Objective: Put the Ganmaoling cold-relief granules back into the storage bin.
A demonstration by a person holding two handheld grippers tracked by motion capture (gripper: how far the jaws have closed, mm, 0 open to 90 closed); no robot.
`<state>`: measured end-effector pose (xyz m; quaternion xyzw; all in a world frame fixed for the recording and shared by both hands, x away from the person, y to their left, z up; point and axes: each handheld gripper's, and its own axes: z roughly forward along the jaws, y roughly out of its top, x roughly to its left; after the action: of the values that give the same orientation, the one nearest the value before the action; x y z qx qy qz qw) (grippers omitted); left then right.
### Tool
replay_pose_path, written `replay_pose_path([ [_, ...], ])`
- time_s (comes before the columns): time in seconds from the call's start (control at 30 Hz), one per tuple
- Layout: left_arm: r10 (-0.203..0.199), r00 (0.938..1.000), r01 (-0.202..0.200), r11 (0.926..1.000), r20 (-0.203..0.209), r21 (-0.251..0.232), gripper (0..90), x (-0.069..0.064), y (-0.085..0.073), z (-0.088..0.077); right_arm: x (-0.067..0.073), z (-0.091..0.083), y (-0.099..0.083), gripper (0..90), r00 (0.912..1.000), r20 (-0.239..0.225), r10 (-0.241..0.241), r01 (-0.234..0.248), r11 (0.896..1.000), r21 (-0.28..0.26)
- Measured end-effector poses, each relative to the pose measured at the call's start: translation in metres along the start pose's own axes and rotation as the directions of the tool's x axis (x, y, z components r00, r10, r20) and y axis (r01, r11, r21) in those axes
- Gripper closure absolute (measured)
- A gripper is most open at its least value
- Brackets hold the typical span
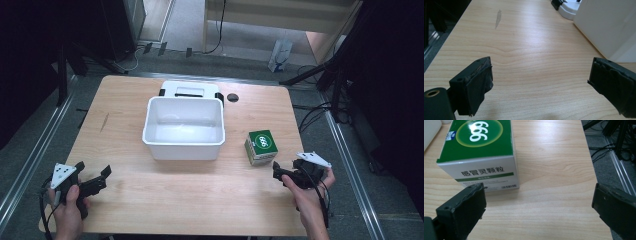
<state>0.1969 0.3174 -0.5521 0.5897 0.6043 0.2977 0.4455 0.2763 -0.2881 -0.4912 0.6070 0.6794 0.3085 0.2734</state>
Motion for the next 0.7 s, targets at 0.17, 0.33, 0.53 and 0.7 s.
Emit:
replay_pose_path([
  [0.17, 0.005, 1.0000, -0.005, 1.0000, 0.008, 0.004, 5.6, 0.000, 0.000, 0.000, 0.008, 0.004, 0.019, 0.0, 0.9990, -0.013, -0.044, 0.045, 0.996, 0.079],
  [0.33, 0.011, 0.9999, -0.012, 0.9999, 0.008, 0.006, 5.6, -0.001, 0.000, 0.001, 0.013, 0.008, 0.038, 0.0, 0.9970, -0.015, -0.076, 0.078, 0.984, 0.163],
  [0.53, 0.009, 0.9998, -0.009, 0.9999, 0.015, 0.010, 5.6, 0.000, 0.000, 0.001, 0.018, 0.020, 0.060, 0.0, 0.9909, -0.034, -0.131, 0.134, 0.931, 0.338],
  [0.7, 0.013, 0.9998, -0.013, 0.9998, 0.017, 0.013, 5.5, 0.000, 0.000, 0.001, 0.023, 0.028, 0.082, 0.0, 0.9855, -0.050, -0.162, 0.168, 0.896, 0.411],
])
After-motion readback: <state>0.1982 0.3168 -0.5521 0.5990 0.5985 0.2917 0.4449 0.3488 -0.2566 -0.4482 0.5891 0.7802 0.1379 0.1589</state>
